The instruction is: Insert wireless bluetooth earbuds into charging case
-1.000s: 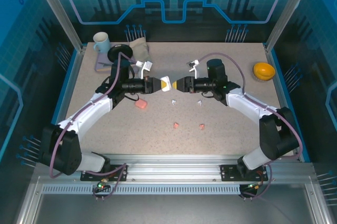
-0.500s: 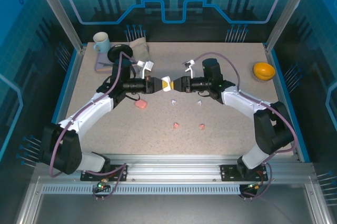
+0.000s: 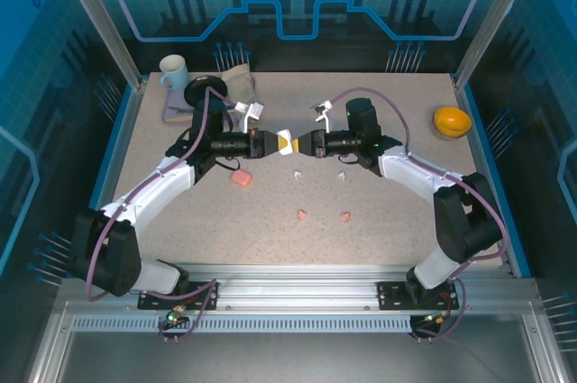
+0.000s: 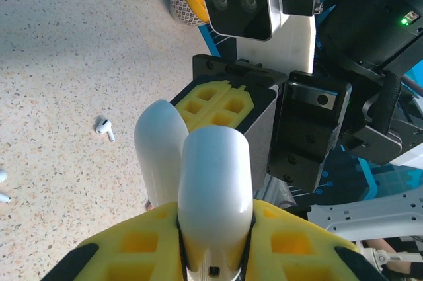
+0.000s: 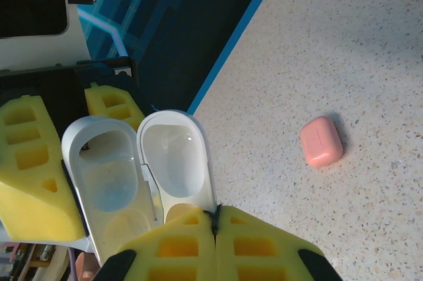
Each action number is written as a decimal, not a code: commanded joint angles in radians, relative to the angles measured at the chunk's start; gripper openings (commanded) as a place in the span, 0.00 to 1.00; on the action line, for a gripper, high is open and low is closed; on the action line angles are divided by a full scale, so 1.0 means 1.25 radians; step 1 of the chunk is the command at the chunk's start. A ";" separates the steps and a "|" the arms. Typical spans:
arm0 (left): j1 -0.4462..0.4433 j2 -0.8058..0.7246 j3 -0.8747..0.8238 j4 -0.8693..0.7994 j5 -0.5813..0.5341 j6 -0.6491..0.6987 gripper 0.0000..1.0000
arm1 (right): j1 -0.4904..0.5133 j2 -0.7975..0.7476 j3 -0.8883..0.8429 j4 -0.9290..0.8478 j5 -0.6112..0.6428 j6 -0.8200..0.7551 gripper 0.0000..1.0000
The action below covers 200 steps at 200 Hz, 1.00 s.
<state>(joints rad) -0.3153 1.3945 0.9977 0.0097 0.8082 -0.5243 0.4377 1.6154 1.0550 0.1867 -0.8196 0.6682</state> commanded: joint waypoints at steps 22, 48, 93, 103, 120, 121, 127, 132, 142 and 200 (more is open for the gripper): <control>-0.013 0.005 0.033 0.005 0.014 0.014 0.61 | 0.001 -0.003 0.050 -0.083 0.006 -0.049 0.00; -0.007 -0.003 0.054 -0.040 0.003 0.043 0.86 | 0.000 -0.005 0.108 -0.259 0.044 -0.161 0.00; 0.018 0.007 0.175 -0.308 0.033 0.216 0.98 | 0.000 -0.004 0.210 -0.546 0.110 -0.409 0.00; 0.018 0.019 0.211 -0.385 0.050 0.271 0.98 | 0.001 -0.003 0.228 -0.598 0.133 -0.453 0.00; 0.018 0.044 0.259 -0.492 0.064 0.343 0.97 | 0.001 -0.001 0.246 -0.655 0.158 -0.518 0.00; 0.019 0.046 0.262 -0.498 0.064 0.348 0.96 | 0.001 0.000 0.247 -0.658 0.158 -0.521 0.00; 0.019 0.056 0.275 -0.530 0.066 0.369 0.96 | 0.001 0.001 0.250 -0.670 0.162 -0.531 0.00; 0.019 0.062 0.282 -0.552 0.066 0.384 0.95 | 0.002 0.001 0.256 -0.687 0.165 -0.548 0.00; 0.019 0.077 0.296 -0.590 0.075 0.413 0.92 | 0.004 0.001 0.263 -0.708 0.166 -0.574 0.00; 0.017 0.144 0.309 -0.664 0.095 0.471 0.78 | 0.033 0.019 0.300 -0.801 0.173 -0.657 0.00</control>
<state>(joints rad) -0.2955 1.5543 1.3582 -0.7307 0.8734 -0.0044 0.4431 1.6165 1.3804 -0.7155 -0.6064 -0.0677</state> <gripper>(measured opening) 0.815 0.045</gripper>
